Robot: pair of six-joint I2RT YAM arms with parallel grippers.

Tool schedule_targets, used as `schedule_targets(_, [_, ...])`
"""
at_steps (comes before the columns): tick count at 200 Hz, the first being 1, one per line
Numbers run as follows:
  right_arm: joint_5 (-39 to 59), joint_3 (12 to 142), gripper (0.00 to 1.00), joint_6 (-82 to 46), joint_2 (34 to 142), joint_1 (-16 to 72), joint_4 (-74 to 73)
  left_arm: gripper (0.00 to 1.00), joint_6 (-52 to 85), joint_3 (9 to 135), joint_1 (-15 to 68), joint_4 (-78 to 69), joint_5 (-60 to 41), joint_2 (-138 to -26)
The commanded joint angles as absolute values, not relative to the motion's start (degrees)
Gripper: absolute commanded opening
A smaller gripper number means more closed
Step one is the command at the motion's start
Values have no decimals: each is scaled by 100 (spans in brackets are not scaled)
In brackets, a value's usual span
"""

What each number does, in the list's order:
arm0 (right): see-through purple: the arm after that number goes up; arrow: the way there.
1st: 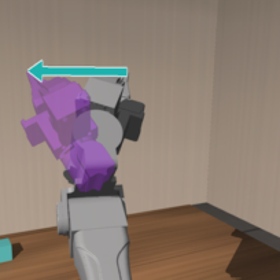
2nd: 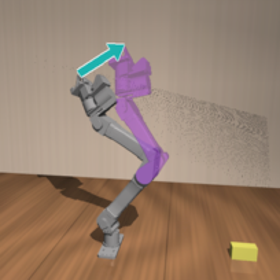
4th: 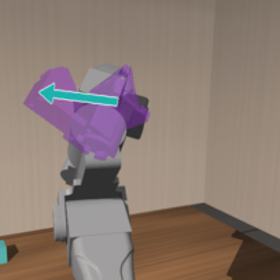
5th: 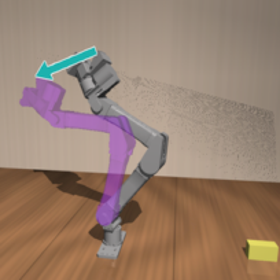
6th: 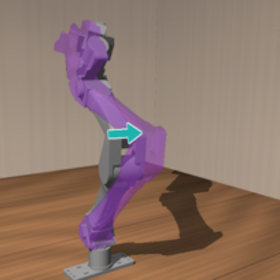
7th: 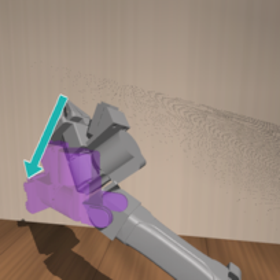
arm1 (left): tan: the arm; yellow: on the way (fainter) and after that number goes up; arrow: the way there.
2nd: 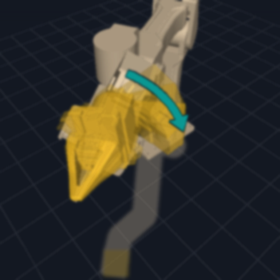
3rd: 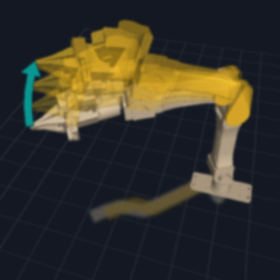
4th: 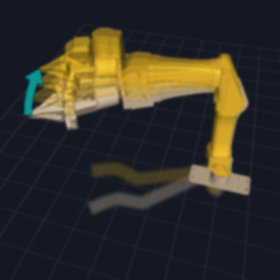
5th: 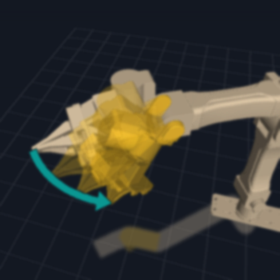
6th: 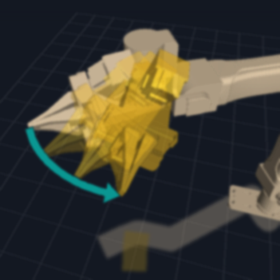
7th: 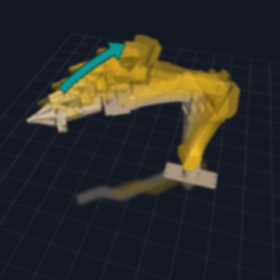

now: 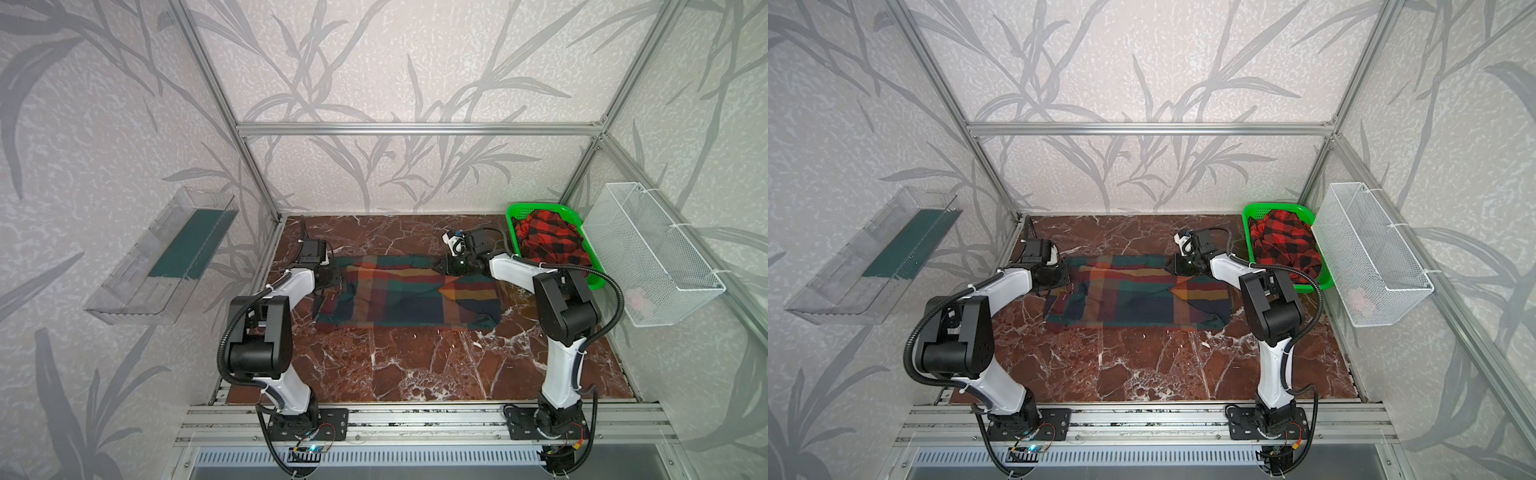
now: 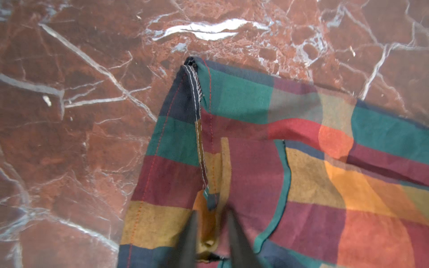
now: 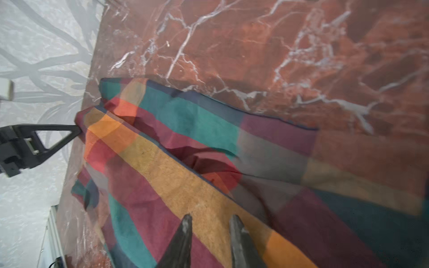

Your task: Fold and stack the long sleeve shirts

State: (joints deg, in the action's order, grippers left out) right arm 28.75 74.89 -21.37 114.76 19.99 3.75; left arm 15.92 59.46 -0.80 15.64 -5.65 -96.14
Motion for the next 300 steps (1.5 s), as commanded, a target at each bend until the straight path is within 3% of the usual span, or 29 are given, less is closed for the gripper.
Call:
schedule_targets(1, [2667, 7314, 30, -2175, 11228, 1935, 52, 46, 1749, 6172, -114, 1994, -407, -9339])
schedule_targets(10, [2720, 7381, 30, -2193, 11323, 1925, 6, 51, 1826, 6148, -121, 2008, -370, -9188])
schedule_targets(43, [2701, 7808, 30, -2110, 11797, 1824, 127, 54, 1995, 5909, -116, 1681, -723, -8693])
schedule_targets(47, [2698, 7850, 29, -2097, 11836, 1820, 145, 58, 2056, 5856, -111, 1587, -770, -8645])
schedule_targets(51, [2698, 7906, 30, -2082, 11890, 1819, 177, 72, 2144, 5800, -105, 1488, -802, -8610])
schedule_targets(55, [2698, 7947, 30, -2068, 11933, 1819, 219, 77, 2258, 5744, -98, 1383, -833, -8587])
schedule_targets(96, [2642, 7953, 30, -2053, 11896, 1827, 374, 99, 2965, 6171, 27, 1538, -1561, -9160])
schedule_targets(135, [1780, 7481, 29, -1723, 10547, 1918, 527, 99, 2722, 7079, 629, 2529, -1158, -9947])
schedule_targets(163, [1675, 7058, 29, -1997, 10223, 1934, 445, 99, 2895, 7369, 826, 2783, -629, -10354])
schedule_targets(250, [1778, 6668, 27, -3031, 11450, 1701, 11, 99, 3229, 8063, 747, 4161, -59, -11732])
schedule_targets(300, [1513, 7307, 29, -2981, 12021, 1519, 483, 99, 3947, 7154, 778, 4149, -366, -11238])
